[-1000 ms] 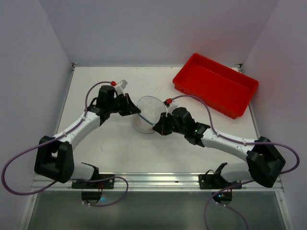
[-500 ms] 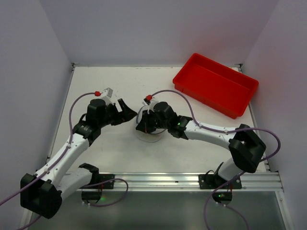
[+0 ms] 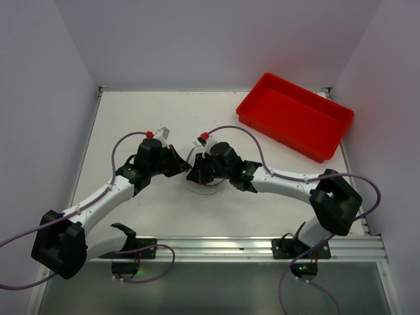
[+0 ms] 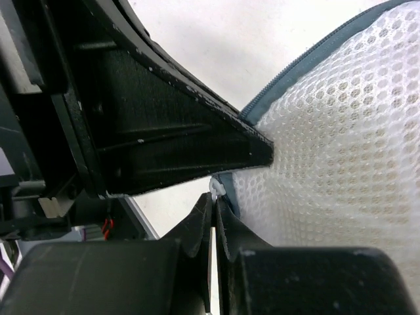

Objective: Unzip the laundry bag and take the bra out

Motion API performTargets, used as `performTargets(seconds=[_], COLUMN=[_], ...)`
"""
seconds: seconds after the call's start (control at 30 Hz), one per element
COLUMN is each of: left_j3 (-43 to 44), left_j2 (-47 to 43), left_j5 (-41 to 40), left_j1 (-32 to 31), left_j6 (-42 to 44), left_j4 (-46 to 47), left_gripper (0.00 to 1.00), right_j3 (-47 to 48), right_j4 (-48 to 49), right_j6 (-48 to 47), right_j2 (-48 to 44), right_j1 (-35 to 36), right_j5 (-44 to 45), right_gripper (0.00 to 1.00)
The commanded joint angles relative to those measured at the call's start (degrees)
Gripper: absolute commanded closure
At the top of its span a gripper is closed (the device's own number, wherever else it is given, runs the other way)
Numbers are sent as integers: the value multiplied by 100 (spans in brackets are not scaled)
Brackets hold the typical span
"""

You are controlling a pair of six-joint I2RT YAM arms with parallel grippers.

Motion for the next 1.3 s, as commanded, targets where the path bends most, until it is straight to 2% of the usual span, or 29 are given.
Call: performTargets(seconds=[0.0, 0.17, 0.33, 0.47, 0.5, 0.57, 0.63, 0.67, 0.7, 0.73, 0.83, 0.93, 1.07, 1.1, 1.17, 1.27], left_j3=[238, 625, 1117, 1644, 1862, 2057, 2067, 1997, 1814, 1690, 1119, 477, 169, 168, 159, 168], left_j2=[186, 468, 907, 1373, 1556, 1655, 1506, 1384, 1060, 874, 127, -489, -666, -648, -534, -359], left_j5=[-356, -550, 142, 328, 364, 495, 610, 541, 357, -80, -295, -59, 39, -5, -75, -128], left_j1=[-15, 134, 643, 802, 820, 838, 838, 838, 838, 838, 829, 698, 346, 232, 118, 20], left_j6=[211, 756, 1679, 2452, 2645, 2691, 2437, 2279, 1764, 1507, 786, 284, -7, -68, -95, -113], left_j4=[169, 10, -95, -350, -481, -648, -649, -640, -719, -798, -895, -570, -359, -342, -298, -289], left_gripper=[100, 100, 100, 99, 90, 78, 34, 20, 1, 0, 0, 0, 10, 16, 22, 52], right_j3=[-297, -772, -1344, -1371, -1223, -1038, -660, -520, -257, -133, 245, 536, 703, 686, 633, 467], right_j4=[183, -168, -643, -644, -635, -425, -258, -126, -38, 50, 367, 525, 639, 657, 657, 605], right_j6=[-98, -291, -642, -862, -889, -819, -679, -617, -547, -398, -117, -19, 60, 60, 52, -45], right_j2=[-436, -1006, -1640, -1711, -1650, -1369, -1019, -886, -754, -527, -227, 99, 380, 390, 372, 214], right_j1=[21, -6, -93, -225, -225, -225, -225, -225, -217, -199, -120, -15, 29, 29, 29, 29], right_j5=[153, 330, 664, 365, 200, -47, -276, -320, -442, -452, -496, -409, -417, -400, -295, -172], right_gripper=[100, 100, 100, 100, 100, 100, 100, 100, 100, 100, 100, 100, 100, 100, 100, 100])
